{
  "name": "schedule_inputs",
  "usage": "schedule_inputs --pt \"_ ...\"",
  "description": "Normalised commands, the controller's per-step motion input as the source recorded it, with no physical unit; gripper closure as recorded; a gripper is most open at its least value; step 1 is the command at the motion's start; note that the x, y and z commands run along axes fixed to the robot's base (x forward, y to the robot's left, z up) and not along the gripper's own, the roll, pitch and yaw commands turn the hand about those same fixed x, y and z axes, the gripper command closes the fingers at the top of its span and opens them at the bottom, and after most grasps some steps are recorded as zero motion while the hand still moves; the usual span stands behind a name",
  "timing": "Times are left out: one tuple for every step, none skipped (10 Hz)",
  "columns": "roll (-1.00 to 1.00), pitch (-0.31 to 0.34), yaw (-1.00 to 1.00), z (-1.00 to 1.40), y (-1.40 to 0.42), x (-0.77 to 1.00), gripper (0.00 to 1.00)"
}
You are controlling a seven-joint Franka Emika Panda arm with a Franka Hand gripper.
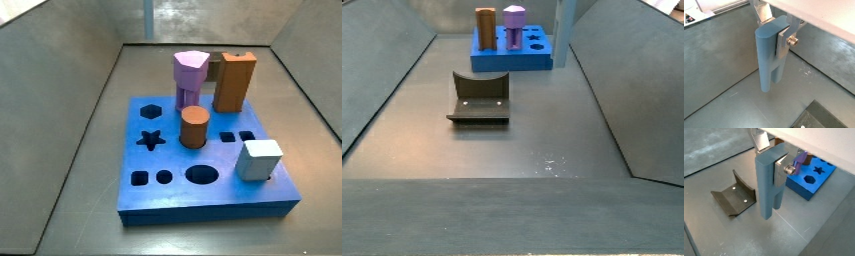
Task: Pick up the square-circle object. Move up. Rotate the square-circle object. Move to above the board. Insert the square-circle object.
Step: Rotate the square-circle object.
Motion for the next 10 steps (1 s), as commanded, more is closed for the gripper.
schedule_inputs --pt "0.0 -0.012 -0.17 -1.0 0.0 0.0 1.0" --pt "0.0 -0.032 -0.1 -1.0 0.0 0.02 1.0" --pt "0.0 -0.03 -0.08 -1.0 0.01 0.02 1.0" --pt "-0.01 -0.032 -0.07 -1.0 0.01 0.02 1.0" --pt "-0.01 -0.039 -0.06 -1.0 0.01 0.02 1.0" --pt "-0.02 -0.045 -0.05 -1.0 0.01 0.02 1.0" --pt "-0.02 -0.045 -0.05 -1.0 0.01 0.03 1.0" --pt "-0.03 -0.049 -0.05 -0.84 0.01 0.02 1.0" --pt "-0.04 -0.052 -0.04 -0.67 0.01 0.02 1.0" --pt "-0.04 -0.052 -0.04 -0.56 0.01 0.02 1.0"
